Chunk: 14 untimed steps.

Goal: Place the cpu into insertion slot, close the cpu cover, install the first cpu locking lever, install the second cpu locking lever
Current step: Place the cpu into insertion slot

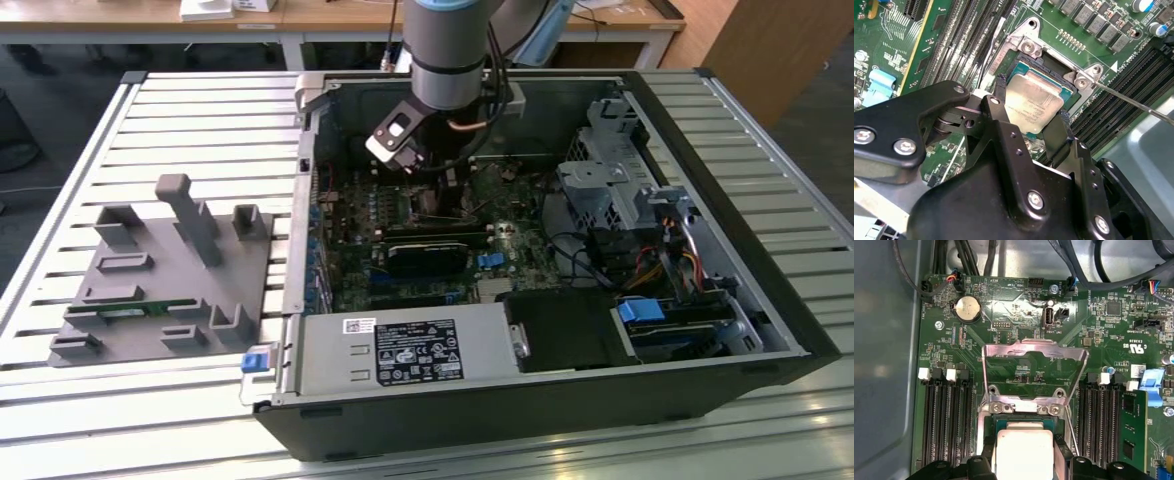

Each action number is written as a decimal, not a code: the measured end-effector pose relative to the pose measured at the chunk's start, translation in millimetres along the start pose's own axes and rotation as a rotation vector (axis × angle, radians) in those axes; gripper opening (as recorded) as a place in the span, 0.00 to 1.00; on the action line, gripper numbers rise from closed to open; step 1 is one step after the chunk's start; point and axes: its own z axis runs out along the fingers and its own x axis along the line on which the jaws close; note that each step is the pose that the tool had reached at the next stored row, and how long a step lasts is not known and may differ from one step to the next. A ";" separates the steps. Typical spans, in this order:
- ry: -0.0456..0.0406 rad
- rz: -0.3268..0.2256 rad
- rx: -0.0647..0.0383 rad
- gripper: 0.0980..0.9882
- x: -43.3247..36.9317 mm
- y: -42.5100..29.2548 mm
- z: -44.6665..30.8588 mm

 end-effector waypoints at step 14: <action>0.0002 0.001 0.000 0.51 0.3 -0.1 1.8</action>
